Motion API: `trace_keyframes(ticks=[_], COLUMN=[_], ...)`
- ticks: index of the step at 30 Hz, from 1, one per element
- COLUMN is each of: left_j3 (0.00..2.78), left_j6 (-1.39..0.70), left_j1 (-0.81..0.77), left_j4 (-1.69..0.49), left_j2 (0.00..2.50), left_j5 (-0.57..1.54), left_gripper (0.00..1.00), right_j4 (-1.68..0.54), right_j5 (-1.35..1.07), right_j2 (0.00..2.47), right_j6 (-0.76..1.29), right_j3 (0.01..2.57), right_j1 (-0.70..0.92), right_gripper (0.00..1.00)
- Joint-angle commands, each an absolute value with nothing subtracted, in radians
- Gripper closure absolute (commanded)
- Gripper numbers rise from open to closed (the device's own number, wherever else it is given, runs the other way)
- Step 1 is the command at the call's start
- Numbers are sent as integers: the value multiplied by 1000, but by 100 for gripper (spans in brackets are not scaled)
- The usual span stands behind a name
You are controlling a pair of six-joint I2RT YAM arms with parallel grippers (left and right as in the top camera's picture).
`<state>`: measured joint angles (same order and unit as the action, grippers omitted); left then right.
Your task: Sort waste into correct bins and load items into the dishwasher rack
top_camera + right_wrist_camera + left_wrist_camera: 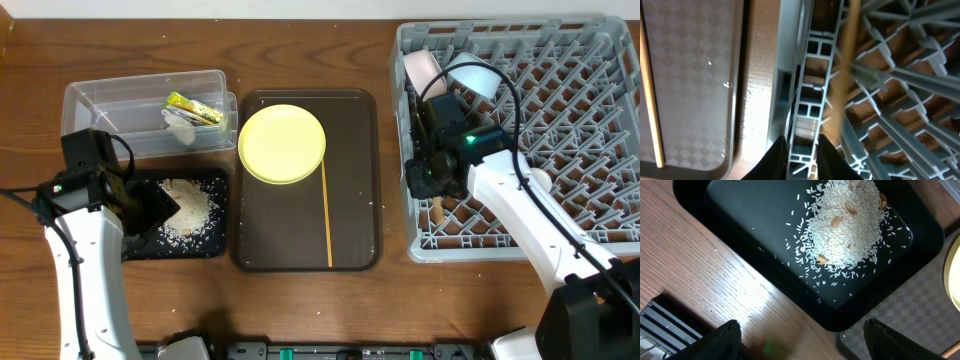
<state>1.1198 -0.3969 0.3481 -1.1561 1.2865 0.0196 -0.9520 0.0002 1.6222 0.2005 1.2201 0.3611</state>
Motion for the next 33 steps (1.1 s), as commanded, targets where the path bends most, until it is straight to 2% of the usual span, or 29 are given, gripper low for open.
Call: trace_keyframes(ticks=[1,8,15,22,33], left_j3=[1121,1121,1121,1121,1121], left_j6=[-410,-410,-410,-410,-410], left_j1=[353,353,353,353,353], left_j4=[-1163,-1163,-1163,-1163,-1163], left_j2=[1280,1280,1280,1280,1280], left_j5=[18,18,18,18,18], left_gripper=[19,19,18,19,19], right_j4=[-949,-940,-812,-785,-740], right_j5=[-1,-48,-262,-150,-131], right_j2=[1623,1607,1607,1673,1941], right_j6=[197,196,194,313,512], right_j3=[1235,1317,1333,1332,1332], right_j1=[353,360,458,636,780], right_gripper=[78,76,73,61,57])
